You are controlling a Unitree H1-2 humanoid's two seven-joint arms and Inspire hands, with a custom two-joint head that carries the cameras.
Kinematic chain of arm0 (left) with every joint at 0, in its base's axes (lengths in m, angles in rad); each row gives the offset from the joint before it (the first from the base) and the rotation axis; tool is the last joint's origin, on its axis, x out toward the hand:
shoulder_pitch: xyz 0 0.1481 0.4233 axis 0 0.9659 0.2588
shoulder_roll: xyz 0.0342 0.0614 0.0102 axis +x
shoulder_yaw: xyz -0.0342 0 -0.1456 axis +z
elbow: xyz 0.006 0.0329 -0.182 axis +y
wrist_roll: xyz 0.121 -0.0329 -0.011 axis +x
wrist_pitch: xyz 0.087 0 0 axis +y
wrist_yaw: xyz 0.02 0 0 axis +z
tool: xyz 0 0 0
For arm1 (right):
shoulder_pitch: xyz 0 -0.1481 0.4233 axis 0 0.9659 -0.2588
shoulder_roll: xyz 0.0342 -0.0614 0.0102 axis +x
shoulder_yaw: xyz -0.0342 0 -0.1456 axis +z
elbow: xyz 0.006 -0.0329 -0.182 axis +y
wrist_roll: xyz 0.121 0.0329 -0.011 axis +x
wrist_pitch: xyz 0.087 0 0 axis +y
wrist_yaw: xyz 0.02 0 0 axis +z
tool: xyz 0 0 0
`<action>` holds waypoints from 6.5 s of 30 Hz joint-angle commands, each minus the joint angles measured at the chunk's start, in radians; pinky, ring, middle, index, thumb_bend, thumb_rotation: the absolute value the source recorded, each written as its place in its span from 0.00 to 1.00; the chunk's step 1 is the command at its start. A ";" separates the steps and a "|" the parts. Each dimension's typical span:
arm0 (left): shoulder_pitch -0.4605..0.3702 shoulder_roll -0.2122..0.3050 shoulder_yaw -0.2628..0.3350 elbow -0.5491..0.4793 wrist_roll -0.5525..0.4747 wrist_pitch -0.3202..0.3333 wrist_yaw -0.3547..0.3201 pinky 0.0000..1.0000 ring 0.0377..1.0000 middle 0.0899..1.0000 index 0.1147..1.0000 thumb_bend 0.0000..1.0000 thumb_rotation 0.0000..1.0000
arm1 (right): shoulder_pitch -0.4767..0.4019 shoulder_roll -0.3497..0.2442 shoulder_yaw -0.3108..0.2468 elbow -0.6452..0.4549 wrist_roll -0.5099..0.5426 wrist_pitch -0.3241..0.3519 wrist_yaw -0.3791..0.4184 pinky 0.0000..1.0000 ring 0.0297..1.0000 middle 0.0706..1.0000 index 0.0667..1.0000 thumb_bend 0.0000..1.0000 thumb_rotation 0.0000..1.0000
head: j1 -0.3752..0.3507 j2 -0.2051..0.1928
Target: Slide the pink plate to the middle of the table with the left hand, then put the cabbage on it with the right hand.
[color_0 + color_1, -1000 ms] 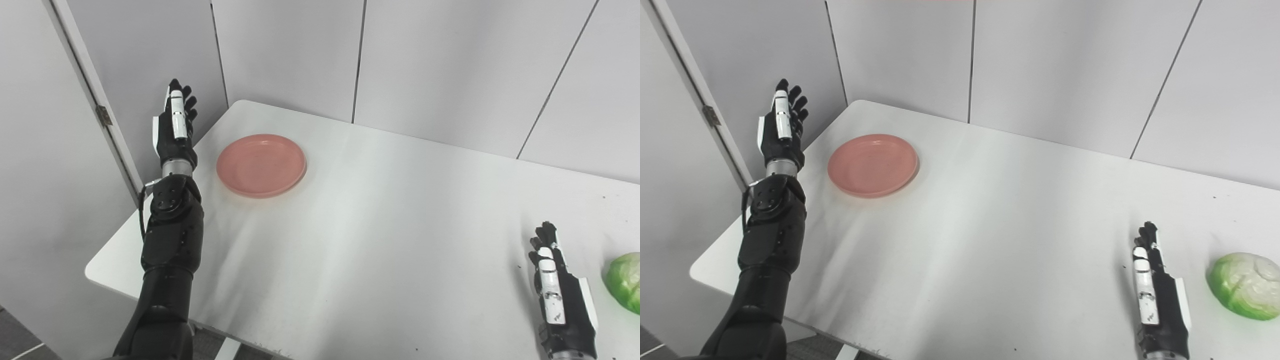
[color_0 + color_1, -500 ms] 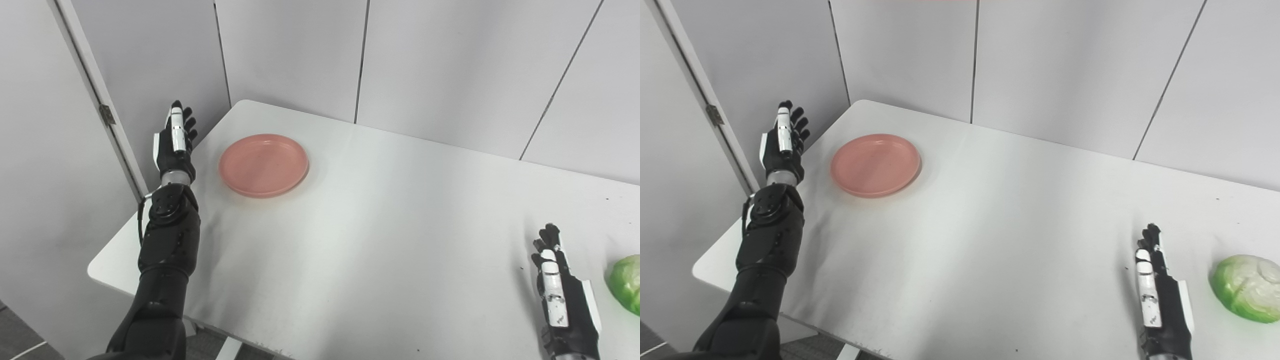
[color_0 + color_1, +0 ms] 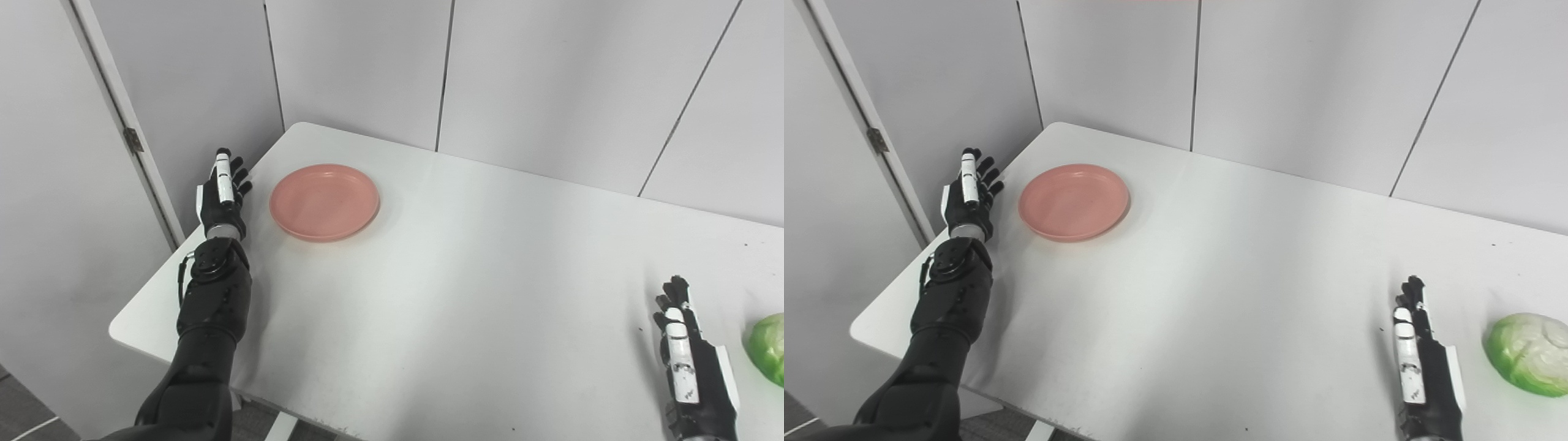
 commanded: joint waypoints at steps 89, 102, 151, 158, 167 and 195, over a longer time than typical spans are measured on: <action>0.248 -0.338 -0.452 -0.439 0.080 0.252 -0.325 0.92 0.91 0.91 0.90 0.42 1.00 | 0.003 0.074 0.053 0.000 -0.257 0.000 -0.147 0.88 0.91 0.91 0.92 0.32 1.00 | -0.560 0.138; 0.247 -0.295 -0.426 -0.395 0.053 0.219 -0.376 0.93 0.91 0.91 0.91 0.42 1.00 | -0.062 0.025 0.070 -0.225 -0.574 0.102 -0.196 0.82 0.88 0.90 0.92 0.62 0.84 | -0.756 0.095; 0.158 -0.213 -0.329 -0.155 -0.061 0.147 -0.510 0.93 0.90 0.90 0.90 0.40 1.00 | -0.161 -0.155 -0.147 -0.239 -0.760 0.539 -0.080 0.73 0.88 0.96 0.99 1.00 0.53 | -0.970 0.063; 0.163 -0.210 -0.327 -0.176 -0.072 0.173 -0.503 0.93 0.90 0.89 0.89 0.40 1.00 | -0.188 -0.190 -0.137 -0.165 -0.705 0.531 -0.071 0.77 0.90 0.97 1.00 1.00 0.53 | -0.976 0.070; 0.170 -0.205 -0.327 -0.193 -0.078 0.183 -0.511 0.93 0.90 0.90 0.89 0.40 1.00 | -0.208 -0.224 -0.134 -0.133 -0.710 0.540 -0.064 0.72 0.88 0.98 1.00 1.00 0.51 | -0.985 0.079; 0.191 -0.195 -0.341 -0.253 -0.091 0.219 -0.517 0.92 0.90 0.89 0.89 0.41 1.00 | -0.262 -0.339 -0.108 -0.022 -0.713 0.541 0.163 0.82 0.95 1.00 0.99 1.00 0.40 | -0.977 0.111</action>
